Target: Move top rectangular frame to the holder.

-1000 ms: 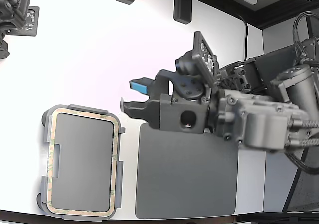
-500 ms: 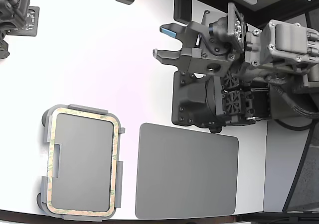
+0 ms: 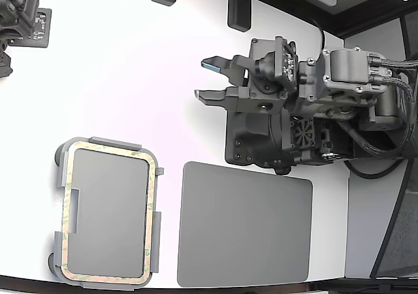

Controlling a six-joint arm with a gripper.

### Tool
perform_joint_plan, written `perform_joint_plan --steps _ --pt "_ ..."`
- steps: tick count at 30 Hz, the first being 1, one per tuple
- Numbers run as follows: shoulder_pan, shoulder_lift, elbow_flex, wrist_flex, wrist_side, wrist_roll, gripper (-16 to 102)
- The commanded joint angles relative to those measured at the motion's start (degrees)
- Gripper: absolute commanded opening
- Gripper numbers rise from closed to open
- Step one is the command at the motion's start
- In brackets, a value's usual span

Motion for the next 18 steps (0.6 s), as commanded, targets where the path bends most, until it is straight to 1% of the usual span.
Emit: perform_joint_plan --steps 1,3,8,11,18 --pt "-0.7 1.23 -1.05 -0.44 -0.18 -0.09 100" --pt "-0.7 1.14 0.79 -0.44 1.05 0.97 100" --pt "-0.88 1.05 0.97 -0.44 1.67 1.76 100" --pt "-0.88 1.32 1.05 -0.18 2.99 2.64 100" --pt "-0.88 1.32 1.05 -0.18 3.08 2.64 100"
